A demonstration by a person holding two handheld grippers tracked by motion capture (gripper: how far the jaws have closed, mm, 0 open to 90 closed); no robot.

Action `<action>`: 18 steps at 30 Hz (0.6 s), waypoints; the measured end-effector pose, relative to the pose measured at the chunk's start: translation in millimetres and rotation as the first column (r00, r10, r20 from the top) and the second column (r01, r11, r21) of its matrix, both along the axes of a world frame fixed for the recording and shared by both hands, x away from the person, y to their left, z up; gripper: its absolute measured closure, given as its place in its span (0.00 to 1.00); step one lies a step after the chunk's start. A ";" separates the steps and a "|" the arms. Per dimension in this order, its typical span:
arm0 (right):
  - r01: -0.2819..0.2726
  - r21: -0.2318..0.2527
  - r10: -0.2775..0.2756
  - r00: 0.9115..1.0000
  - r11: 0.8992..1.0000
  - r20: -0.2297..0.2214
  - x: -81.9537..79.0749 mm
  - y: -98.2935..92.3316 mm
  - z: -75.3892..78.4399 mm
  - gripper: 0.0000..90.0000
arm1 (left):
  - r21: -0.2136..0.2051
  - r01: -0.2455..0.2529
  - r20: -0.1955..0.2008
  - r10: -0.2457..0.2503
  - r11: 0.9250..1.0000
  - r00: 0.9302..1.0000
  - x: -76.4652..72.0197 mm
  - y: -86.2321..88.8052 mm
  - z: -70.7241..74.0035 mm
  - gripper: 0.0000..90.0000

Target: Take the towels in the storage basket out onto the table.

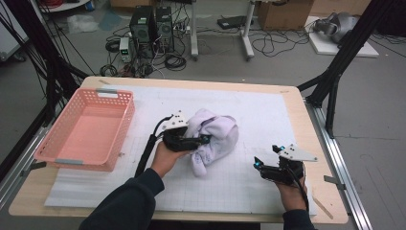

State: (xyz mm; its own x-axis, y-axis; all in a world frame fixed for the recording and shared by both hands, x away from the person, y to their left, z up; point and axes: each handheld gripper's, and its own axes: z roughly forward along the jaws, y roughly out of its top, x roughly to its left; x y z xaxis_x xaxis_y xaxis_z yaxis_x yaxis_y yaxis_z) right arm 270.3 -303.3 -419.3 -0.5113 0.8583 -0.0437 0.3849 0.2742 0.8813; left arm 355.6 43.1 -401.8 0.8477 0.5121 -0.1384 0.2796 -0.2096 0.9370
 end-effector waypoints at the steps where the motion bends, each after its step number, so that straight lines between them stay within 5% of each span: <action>1: -0.001 0.000 0.001 1.000 1.000 0.000 0.0 -0.2 -0.1 0.19 | 0.028 -0.009 -0.006 0.009 1.000 1.000 1.1 -3.6 -4.9 0.61; 7: 0.000 0.001 0.000 1.000 1.000 -0.006 0.0 -0.4 -0.5 0.19 | 0.143 -0.082 -0.086 0.095 0.986 0.992 11.0 -12.6 -29.7 0.55; 10: -0.003 -0.003 0.003 1.000 1.000 -0.004 0.4 -0.9 -1.0 0.19 | 0.129 -0.113 -0.117 0.128 0.985 0.985 15.9 -7.5 -31.1 0.45; 14: -0.003 -0.003 0.003 1.000 1.000 -0.006 0.7 -1.9 -1.6 0.19 | 0.143 -0.134 -0.090 0.148 0.981 0.985 13.5 1.3 -23.4 0.22; 18: -0.001 -0.002 0.001 1.000 1.000 -0.009 0.5 -1.2 -1.6 0.19 | 0.080 -0.182 -0.052 0.187 0.980 0.981 5.5 19.7 -7.4 0.21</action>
State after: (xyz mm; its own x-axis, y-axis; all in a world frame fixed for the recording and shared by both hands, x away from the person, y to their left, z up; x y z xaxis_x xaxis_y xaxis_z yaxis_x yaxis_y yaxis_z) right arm 270.8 -304.4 -420.9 -0.5125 0.8577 -0.0410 0.3923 0.2764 0.8773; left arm 361.1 62.8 -409.3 0.7292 0.6696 -0.1409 0.3740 -0.2176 0.9015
